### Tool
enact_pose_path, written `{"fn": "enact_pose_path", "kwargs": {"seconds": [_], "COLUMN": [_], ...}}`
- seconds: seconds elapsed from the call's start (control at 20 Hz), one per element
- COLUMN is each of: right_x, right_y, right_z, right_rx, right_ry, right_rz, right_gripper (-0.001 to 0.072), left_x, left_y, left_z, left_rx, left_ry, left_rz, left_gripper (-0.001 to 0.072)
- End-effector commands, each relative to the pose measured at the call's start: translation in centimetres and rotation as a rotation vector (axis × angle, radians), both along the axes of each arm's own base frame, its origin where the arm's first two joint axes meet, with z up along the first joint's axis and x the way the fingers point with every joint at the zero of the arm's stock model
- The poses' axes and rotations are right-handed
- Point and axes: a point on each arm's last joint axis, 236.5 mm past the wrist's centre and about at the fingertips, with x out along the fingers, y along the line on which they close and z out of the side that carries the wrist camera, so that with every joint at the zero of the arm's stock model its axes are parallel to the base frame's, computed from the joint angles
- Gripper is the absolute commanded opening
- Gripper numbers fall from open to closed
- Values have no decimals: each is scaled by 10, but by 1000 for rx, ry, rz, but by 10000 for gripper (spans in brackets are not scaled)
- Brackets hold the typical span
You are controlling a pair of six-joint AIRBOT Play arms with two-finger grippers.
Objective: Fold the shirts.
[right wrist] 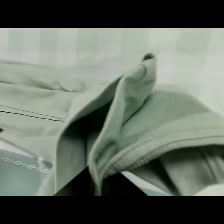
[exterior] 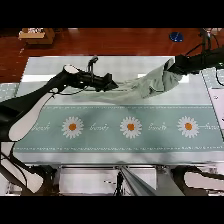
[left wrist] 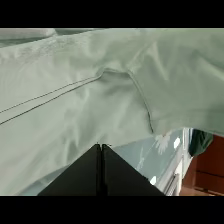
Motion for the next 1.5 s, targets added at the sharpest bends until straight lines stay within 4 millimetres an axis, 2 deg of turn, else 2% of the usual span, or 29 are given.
{"fn": "enact_pose_path", "kwargs": {"seconds": [0.0, 0.15, 0.35, 0.5, 0.65, 0.75, 0.8, 0.85, 0.95, 1.1, 1.2, 1.3, 1.45], "right_x": [-16, -28, -44, -49, -52, -53, -53, -51, -45, -39, -34, -25, -13], "right_y": [2, 5, 8, 6, 3, 2, 2, -1, -2, 11, 36, 67, 117], "right_z": [18, 30, 51, 66, 73, 75, 74, 74, 77, 81, 82, 77, 51], "right_rx": [2, 4, -5, -24, -42, -46, -48, -60, -60, -59, -73, -78, -62], "right_ry": [7, 8, -14, -57, -78, -82, -82, -90, -113, -151, -188, -216, -205], "right_rz": [-5, 6, 20, 14, 11, 10, 9, 1, -12, 7, 54, 101, 155], "right_gripper": [26, 27, 26, 26, 26, 26, 26, 26, 26, 26, 26, 26, 26], "left_x": [-16, -24, -26, -52, -73, -71, -63, -51, -22, 14, 31, 45, 52], "left_y": [-37, -62, -83, -109, -134, -135, -129, -120, -89, -15, 47, 112, 203], "left_z": [-16, -15, -19, -30, -38, -34, -29, -23, -3, 38, 70, 110, 182], "left_rx": [-39, -107, -110, -95, -77, -85, -91, -96, -73, 52, 147, 199, 201], "left_ry": [67, 126, 124, 177, 202, 202, 194, 178, 90, -122, -240, -318, -414], "left_rz": [5, 32, 76, 64, 74, 86, 100, 120, 145, 112, 111, 167, 322], "left_gripper": [24, 24, 23, 23, 23, 23, 21, 21, 20, 21, 20, 21, 21]}}
